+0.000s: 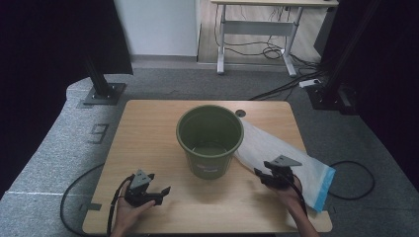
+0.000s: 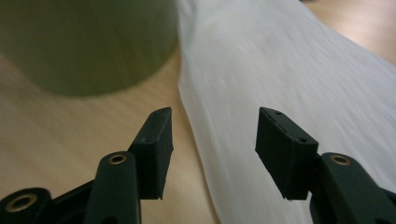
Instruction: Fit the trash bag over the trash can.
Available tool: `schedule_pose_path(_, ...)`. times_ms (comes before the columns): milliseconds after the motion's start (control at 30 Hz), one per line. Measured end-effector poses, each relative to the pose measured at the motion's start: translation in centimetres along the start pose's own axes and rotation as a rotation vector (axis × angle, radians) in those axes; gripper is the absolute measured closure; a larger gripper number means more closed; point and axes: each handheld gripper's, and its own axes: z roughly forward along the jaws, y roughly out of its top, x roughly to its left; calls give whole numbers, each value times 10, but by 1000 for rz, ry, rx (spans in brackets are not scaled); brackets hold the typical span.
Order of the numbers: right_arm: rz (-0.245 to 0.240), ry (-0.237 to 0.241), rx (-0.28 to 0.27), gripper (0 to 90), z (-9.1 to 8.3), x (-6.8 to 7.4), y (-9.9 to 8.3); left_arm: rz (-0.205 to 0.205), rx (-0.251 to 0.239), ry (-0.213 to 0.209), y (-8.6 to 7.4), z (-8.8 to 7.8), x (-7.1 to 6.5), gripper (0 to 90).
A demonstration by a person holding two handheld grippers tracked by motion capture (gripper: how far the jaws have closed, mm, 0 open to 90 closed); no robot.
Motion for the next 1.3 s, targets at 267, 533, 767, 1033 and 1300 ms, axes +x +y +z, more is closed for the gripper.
schedule_pose_path(267,-4,84,-34,434,57,9,37,10,11,3,-1,2,1,171)
schedule_pose_path(533,-27,54,25,500,81,11,35,11,9,4,-1,2,1,173)
schedule_pose_path(767,-34,45,34,677,88,8,33,16,27,22,-4,4,2,174)
schedule_pose_path(1033,12,53,94,885,84,0,29,18,37,26,-5,5,3,173)
schedule_pose_path(1300,12,55,87,887,56,-4,15,11,42,31,-7,5,5,173)
